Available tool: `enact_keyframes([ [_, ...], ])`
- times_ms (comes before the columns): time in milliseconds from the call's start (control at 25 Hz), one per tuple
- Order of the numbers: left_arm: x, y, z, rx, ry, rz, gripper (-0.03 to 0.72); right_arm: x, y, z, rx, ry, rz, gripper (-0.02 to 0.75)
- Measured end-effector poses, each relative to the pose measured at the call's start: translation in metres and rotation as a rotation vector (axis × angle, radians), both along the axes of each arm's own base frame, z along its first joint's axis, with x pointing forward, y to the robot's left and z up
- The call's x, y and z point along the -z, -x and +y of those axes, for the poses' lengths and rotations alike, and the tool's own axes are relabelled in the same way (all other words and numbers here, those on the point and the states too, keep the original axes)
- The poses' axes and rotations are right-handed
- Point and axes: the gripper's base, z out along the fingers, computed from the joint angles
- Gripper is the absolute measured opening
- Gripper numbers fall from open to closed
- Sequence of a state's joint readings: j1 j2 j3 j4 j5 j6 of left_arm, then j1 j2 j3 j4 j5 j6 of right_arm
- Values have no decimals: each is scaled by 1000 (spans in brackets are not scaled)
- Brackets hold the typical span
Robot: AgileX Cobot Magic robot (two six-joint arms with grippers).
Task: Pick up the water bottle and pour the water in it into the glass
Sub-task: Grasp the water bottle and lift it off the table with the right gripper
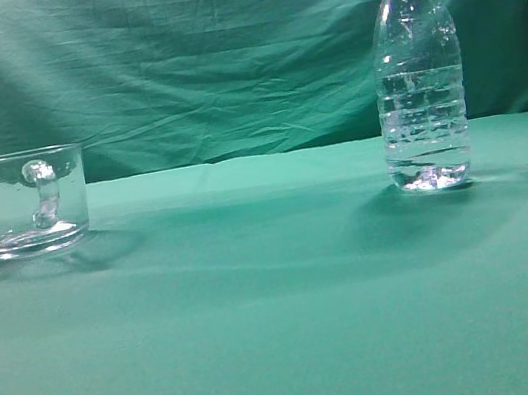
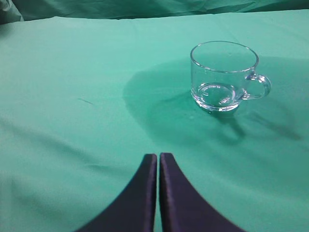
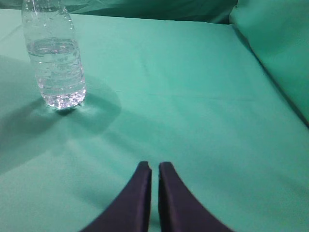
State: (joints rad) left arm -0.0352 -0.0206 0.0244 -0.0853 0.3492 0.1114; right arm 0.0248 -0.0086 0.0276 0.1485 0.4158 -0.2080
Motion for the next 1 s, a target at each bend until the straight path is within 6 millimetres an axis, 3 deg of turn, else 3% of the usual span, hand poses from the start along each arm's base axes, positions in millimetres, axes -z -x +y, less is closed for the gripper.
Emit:
enact_keyframes([
  [840,0,0,0,0,0,0,0,0,0,0,0,5,0,48],
  [1000,0,0,0,0,0,0,0,-8,-3,0,18,-57,-92,48],
])
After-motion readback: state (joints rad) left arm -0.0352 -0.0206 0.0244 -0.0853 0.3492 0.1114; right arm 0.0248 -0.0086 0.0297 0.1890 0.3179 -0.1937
